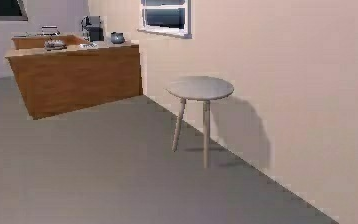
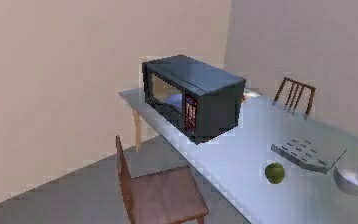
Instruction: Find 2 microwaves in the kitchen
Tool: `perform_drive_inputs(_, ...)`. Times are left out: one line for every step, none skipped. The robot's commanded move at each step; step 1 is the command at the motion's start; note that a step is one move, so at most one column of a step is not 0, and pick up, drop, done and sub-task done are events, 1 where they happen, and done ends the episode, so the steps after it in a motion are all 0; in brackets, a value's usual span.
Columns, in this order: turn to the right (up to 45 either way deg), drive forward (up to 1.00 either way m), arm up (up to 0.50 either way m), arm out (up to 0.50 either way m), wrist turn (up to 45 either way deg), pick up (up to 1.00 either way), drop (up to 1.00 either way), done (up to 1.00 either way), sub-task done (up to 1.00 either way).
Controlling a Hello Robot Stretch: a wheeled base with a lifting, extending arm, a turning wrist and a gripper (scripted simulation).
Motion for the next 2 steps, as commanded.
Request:
perform_drive_inputs(-45.0,0.00,0.00,0.00,0.0,0.00,0.00,0.00,0.00)
perform_drive_inputs(-6.0,0.00,0.00,0.00,0.0,0.00,0.00,0.00,0.00)
